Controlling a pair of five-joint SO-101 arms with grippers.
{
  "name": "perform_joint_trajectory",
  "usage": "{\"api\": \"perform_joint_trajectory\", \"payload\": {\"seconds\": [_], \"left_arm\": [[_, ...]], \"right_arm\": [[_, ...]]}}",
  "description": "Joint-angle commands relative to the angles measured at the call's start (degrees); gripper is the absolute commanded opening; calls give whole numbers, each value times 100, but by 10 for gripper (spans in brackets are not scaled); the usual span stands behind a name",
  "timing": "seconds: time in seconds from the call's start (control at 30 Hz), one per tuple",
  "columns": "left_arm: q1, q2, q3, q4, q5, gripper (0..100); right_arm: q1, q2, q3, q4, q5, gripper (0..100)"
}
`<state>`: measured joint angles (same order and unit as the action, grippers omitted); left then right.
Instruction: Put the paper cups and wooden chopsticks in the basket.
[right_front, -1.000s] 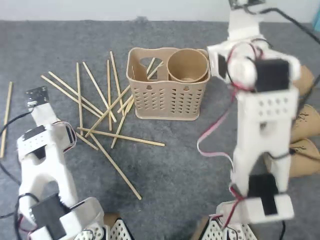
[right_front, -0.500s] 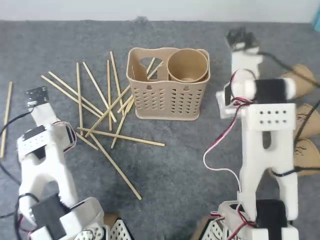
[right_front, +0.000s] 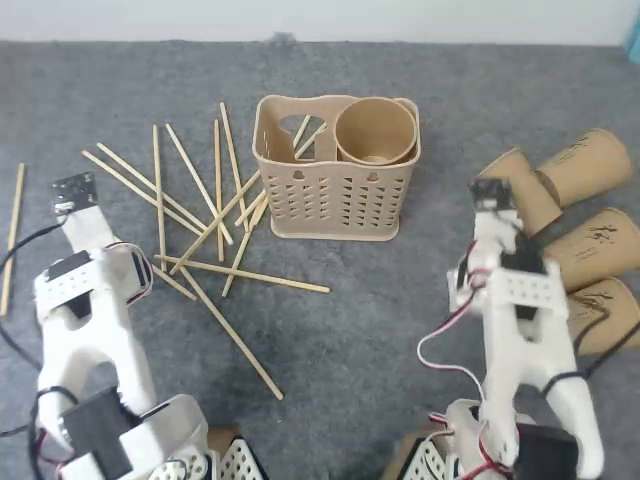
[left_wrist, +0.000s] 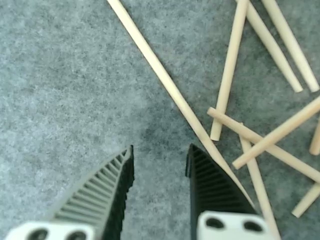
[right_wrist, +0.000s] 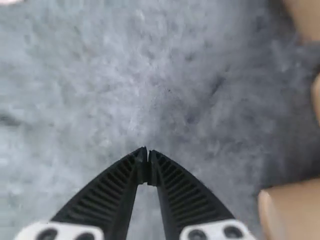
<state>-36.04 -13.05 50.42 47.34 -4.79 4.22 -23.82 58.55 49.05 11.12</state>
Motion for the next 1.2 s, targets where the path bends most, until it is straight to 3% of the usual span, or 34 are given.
{"api": "perform_joint_trajectory", "payload": {"seconds": [0.0, 0.37, 0.73, 0.97, 1.17], "left_arm": [[-26, 9, -215, 35, -70, 166], [-466, 26, -725, -9, 264, 166], [-1433, 114, -3231, 1371, 273, 166], [-1829, 1609, -5191, 2295, 229, 166], [-1820, 3420, -7231, 2875, -1002, 166]], "right_arm": [[101, -400, 158, -470, 62, 8], [101, -409, 202, -409, 114, 8], [101, -409, 202, -400, 114, 8], [110, -418, 202, -295, 114, 8], [110, -418, 202, -286, 114, 8]]}}
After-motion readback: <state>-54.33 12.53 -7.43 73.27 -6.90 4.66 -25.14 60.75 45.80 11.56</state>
